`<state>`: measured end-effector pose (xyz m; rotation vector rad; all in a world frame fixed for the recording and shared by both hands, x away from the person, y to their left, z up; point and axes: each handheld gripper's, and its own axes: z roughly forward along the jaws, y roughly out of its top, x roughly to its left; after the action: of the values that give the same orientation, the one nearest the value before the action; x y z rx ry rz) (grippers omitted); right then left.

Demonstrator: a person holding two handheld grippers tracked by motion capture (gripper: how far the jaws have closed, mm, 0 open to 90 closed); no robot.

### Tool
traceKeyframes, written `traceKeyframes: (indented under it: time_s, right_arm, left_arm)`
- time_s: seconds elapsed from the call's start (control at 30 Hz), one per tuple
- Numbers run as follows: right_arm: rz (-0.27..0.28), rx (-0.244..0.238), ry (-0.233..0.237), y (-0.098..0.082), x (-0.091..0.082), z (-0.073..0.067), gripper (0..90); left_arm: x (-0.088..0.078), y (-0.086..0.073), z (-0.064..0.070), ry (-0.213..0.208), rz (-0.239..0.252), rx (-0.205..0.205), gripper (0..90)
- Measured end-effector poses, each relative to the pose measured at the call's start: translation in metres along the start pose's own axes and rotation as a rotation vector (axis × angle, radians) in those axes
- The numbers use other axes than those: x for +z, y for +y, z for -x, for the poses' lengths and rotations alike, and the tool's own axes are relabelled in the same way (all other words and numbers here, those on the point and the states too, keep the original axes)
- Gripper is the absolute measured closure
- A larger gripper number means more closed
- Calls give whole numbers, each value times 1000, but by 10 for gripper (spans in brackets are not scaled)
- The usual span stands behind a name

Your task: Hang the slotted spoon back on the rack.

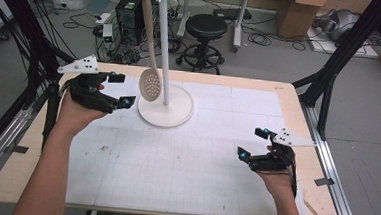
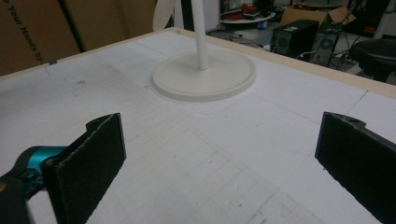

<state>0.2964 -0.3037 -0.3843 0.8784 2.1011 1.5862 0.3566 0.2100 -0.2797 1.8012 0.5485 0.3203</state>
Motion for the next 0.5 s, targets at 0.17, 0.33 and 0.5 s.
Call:
traceKeyframes:
  time_s: [0.17, 0.33, 0.5]
  right_arm:
    - [0, 6, 2, 0, -1, 0, 8]
    - [-1, -2, 3, 0, 0, 0, 8]
    - [-6, 5, 5, 0, 1, -1, 7]
  left_arm:
    - [1, -17, 2, -9, 13, -11, 86]
    - [5, -32, 5, -26, 26, -13, 70]
    - [6, -46, 7, -53, 49, -24, 59]
